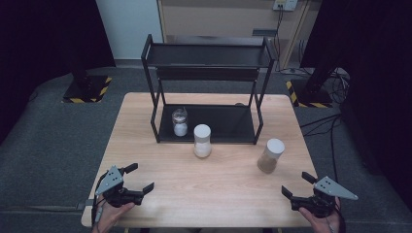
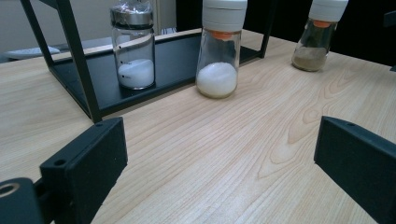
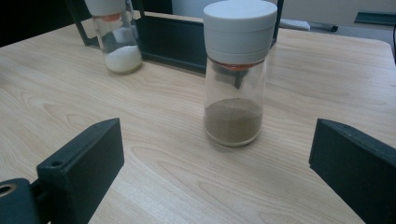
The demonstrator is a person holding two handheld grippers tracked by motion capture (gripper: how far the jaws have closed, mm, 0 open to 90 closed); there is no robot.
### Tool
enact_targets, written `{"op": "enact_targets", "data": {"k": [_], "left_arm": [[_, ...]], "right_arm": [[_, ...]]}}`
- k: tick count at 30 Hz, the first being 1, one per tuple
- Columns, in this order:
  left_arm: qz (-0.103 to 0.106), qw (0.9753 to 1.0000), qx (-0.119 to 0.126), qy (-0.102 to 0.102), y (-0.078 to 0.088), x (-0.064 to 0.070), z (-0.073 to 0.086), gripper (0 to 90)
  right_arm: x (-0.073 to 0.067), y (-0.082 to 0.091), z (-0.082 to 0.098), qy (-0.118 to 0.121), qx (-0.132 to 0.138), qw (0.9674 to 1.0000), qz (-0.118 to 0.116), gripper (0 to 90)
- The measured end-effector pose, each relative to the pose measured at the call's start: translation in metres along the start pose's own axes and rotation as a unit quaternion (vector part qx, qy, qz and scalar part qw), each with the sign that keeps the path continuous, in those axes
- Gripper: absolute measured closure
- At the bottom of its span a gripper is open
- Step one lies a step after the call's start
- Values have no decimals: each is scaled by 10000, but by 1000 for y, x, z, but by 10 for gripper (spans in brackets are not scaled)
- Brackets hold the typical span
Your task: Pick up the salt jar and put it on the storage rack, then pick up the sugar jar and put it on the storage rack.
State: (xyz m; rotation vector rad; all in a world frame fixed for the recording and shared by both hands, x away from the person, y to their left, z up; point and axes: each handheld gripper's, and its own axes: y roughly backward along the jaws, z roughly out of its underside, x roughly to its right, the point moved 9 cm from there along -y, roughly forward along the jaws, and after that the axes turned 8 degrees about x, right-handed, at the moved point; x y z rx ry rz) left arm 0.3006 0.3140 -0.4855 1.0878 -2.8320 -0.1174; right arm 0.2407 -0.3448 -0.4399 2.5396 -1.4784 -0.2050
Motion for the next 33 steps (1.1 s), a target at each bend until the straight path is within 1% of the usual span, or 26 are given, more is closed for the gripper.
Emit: {"op": "enact_targets", "data": {"k": [11, 33], "left_arm": [[24, 10000, -36, -52, 0, 2, -1, 10], [42, 10000, -27, -22, 0, 1, 0, 10]], "right_arm": [[0, 1, 0, -13, 6, 10000, 4, 31], [0, 1, 0, -65, 38, 10000, 7, 44]]}}
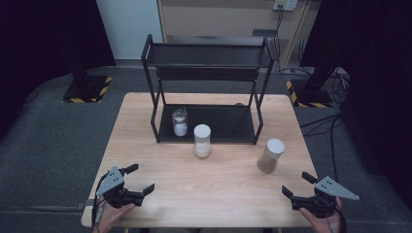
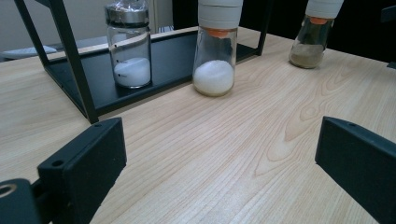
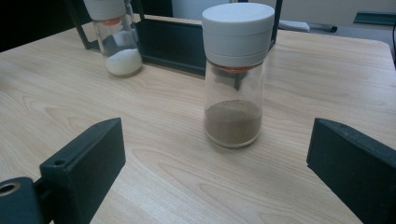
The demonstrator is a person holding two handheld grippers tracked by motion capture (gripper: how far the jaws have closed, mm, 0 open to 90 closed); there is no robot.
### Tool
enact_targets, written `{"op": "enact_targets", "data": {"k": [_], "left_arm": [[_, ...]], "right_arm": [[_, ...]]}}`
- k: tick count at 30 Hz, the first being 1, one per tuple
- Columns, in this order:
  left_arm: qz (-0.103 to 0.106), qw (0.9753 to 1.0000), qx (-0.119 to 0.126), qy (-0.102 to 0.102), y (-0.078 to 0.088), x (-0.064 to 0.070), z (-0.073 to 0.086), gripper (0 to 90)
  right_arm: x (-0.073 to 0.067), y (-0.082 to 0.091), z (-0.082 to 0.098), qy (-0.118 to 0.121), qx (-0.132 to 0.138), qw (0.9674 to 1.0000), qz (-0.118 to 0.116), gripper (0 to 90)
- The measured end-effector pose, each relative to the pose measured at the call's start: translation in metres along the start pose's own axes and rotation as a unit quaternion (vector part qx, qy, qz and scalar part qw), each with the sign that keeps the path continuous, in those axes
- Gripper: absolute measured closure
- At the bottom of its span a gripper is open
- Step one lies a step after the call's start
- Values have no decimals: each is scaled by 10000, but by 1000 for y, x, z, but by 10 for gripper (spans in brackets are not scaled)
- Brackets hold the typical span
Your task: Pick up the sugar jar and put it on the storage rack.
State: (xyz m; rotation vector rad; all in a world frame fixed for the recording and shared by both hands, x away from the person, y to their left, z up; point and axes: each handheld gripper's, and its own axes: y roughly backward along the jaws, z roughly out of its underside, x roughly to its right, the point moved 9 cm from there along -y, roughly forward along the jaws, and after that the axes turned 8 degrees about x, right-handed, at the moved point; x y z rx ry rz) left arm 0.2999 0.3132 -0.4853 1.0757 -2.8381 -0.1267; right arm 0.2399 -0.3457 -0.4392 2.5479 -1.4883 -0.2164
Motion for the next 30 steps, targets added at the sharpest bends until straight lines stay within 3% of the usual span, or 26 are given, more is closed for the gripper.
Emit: {"op": "enact_targets", "data": {"k": [16, 30], "left_arm": [[22, 10000, -39, 6, -1, 0, 0, 7], [34, 9999, -104, 37, -3, 0, 1, 2]], "right_arm": [[-4, -2, -4, 91, -24, 10000, 27, 20], [-11, -12, -23, 157, 24, 9995, -273, 39]]}}
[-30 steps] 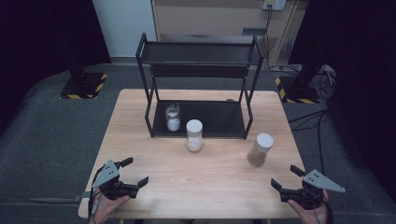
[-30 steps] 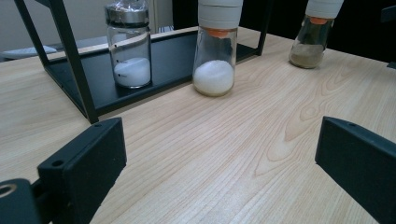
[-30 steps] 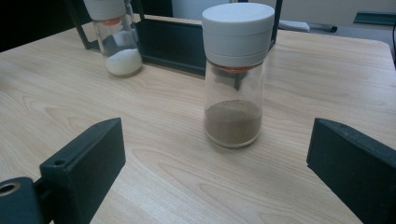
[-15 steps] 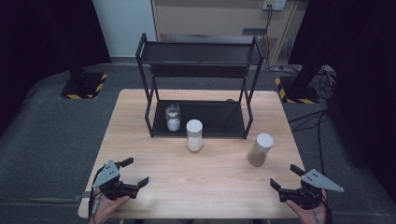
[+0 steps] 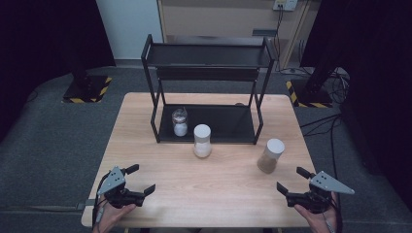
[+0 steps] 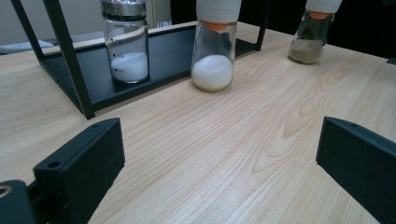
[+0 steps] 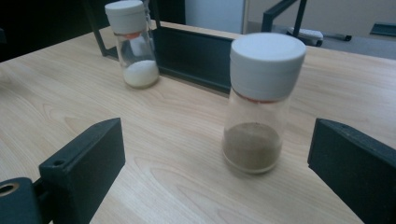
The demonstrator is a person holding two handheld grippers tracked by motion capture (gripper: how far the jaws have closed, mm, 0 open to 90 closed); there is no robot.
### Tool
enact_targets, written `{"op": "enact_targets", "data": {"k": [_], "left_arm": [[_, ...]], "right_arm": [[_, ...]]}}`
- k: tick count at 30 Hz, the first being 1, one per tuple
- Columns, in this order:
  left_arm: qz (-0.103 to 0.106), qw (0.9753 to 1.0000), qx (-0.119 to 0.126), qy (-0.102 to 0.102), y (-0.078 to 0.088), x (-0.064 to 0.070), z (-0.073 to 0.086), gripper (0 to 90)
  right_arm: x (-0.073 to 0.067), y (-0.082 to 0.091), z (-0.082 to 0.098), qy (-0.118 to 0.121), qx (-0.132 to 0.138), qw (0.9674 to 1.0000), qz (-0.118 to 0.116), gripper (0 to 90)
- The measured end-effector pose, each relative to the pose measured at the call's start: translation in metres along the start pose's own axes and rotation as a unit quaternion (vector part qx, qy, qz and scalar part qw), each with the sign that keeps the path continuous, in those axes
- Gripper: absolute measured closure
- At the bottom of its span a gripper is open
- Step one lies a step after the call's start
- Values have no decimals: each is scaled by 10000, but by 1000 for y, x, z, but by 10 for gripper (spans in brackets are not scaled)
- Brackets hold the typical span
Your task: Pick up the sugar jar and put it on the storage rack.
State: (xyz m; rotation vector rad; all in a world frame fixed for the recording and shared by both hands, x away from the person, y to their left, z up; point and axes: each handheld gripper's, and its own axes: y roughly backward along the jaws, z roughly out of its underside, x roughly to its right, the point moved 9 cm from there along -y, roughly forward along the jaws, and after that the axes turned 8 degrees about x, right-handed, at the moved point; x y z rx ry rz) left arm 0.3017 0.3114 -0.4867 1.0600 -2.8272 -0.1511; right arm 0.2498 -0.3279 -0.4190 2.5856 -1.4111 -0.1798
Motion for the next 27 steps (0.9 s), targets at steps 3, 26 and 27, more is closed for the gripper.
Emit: {"op": "enact_targets", "data": {"k": [3, 26, 27], "left_arm": [[8, 10000, -5, -1, 0, 0, 0, 2], [49, 10000, -53, -1, -1, 0, 0, 2], [48, 10000, -62, -12, -1, 0, 0, 2]], "right_arm": [[-1, -6, -6, -10, -6, 9999, -109, 42], [-17, -62, -52, 371, -127, 9963, -771, 47], [-18, -65, -53, 383, -133, 9960, -793, 47]]}}
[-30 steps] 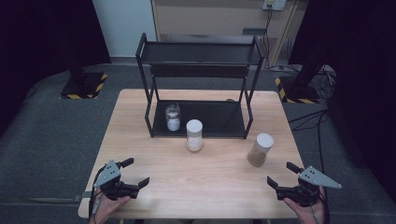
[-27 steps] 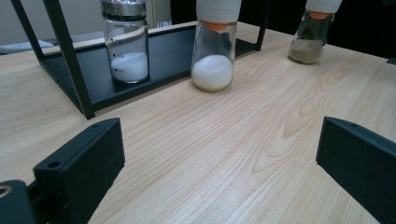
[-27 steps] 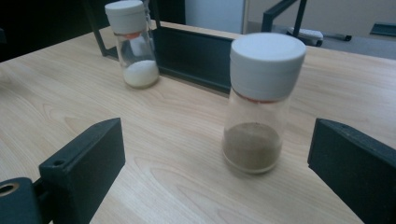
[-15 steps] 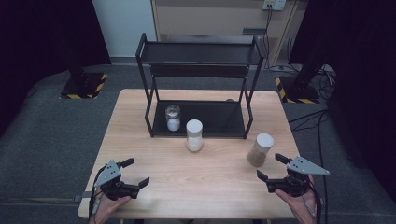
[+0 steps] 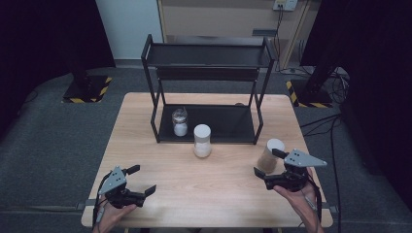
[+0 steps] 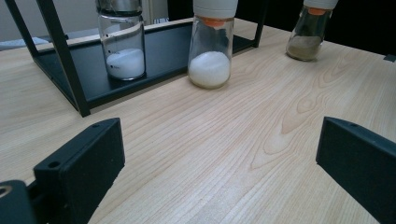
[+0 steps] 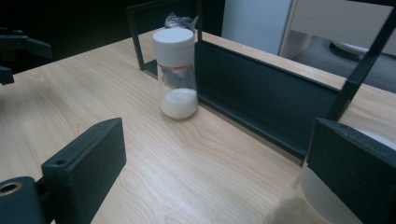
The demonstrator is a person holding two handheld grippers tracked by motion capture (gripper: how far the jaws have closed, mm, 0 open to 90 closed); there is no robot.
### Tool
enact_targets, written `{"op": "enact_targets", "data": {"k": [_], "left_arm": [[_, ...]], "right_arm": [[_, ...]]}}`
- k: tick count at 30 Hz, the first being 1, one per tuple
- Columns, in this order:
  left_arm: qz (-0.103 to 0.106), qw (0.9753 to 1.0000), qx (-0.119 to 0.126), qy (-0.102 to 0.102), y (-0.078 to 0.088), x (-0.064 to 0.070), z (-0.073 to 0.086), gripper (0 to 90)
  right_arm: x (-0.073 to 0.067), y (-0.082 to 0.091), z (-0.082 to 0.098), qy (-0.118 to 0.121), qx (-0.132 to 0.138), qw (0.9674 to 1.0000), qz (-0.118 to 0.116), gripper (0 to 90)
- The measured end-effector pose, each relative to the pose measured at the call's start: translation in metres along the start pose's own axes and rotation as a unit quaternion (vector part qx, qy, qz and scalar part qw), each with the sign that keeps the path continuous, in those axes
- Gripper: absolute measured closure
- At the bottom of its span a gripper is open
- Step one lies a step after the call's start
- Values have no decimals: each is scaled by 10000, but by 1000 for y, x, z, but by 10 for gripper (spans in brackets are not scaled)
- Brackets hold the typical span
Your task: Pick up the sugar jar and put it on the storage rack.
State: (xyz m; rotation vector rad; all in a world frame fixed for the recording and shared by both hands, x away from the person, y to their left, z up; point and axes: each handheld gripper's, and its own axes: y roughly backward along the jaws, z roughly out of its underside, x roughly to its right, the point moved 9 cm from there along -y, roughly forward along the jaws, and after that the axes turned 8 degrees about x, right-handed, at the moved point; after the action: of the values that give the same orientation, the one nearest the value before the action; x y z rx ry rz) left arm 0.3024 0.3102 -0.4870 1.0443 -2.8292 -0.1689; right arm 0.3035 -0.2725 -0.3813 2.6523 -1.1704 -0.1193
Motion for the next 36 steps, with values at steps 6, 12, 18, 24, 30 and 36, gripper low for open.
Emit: {"op": "enact_targets", "data": {"k": [6, 12, 18, 24, 30, 36], "left_arm": [[-5, 10000, -4, -5, 0, 0, 0, 3], [3, 10000, -12, 3, -1, 0, 0, 3], [-4, 10000, -20, -5, 0, 0, 0, 3], [2, 10000, -34, -6, 0, 0, 0, 3], [9, 10000, -28, 3, -1, 0, 0, 3], [15, 10000, -40, -1, -1, 0, 0, 3]], "right_arm": [[0, -14, -8, -9, 12, 9999, -156, 47], [-1, -30, -15, -34, 40, 9996, -280, 48], [-3, -47, -21, -53, 28, 9992, -402, 48], [-3, -61, -25, -50, 20, 9988, -491, 49], [-5, -77, -31, -14, -23, 9983, -580, 50], [-6, -92, -36, -18, -48, 9977, -673, 50]]}}
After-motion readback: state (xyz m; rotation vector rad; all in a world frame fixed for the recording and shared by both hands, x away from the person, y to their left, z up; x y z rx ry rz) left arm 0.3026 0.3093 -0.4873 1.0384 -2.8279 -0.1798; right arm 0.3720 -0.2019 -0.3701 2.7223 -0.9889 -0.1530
